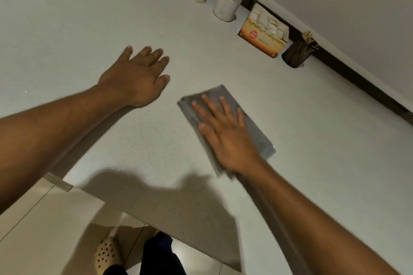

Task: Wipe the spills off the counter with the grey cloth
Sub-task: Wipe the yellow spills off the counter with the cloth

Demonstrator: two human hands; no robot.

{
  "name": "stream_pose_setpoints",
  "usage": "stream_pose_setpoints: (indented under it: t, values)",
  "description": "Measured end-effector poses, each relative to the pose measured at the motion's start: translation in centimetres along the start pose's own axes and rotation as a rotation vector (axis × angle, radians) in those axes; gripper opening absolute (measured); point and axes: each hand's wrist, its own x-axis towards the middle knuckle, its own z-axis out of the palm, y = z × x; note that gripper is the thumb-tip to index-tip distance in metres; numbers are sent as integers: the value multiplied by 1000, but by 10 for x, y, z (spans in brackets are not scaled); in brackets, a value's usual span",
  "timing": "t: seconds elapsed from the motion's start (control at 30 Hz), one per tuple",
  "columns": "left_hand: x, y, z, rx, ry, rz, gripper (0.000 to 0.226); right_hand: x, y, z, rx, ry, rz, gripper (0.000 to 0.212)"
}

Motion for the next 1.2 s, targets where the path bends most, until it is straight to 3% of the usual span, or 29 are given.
stream_pose_setpoints:
  t: [0.1,0.23,0.37,0.47,0.67,0.77,0.83,0.93,1.03,1.13,1.2]
  values:
    - [-1,-2,-1,1,3,12,84,64,47,-14,-3,33,175,54]
    - [-1,0,-3,21,0,14,84,107,127,-39,21,43,617,56]
    - [-1,3,0,-10,-2,-21,78,154,133,-47,74,34,837,59]
    - [0,5,1,-28,14,-36,71,195,96,-42,77,40,714,60]
    - [-3,8,-8,-221,180,-52,77,198,-7,-13,-30,-55,30,56]
    - [-5,8,-11,-277,260,-47,70,146,5,-10,14,-62,-182,53]
    - [-6,7,-11,-304,262,-41,66,114,36,-17,31,-64,-211,52]
    - [-6,5,-9,-294,236,-25,64,94,98,-38,-23,6,29,51]
    - [-5,4,-7,-257,187,4,68,86,143,-49,-24,129,551,53]
    - [-1,4,-6,-214,127,14,71,94,132,-41,26,80,987,62]
    - [0,3,-3,-179,107,8,72,105,98,-29,11,60,1038,78]
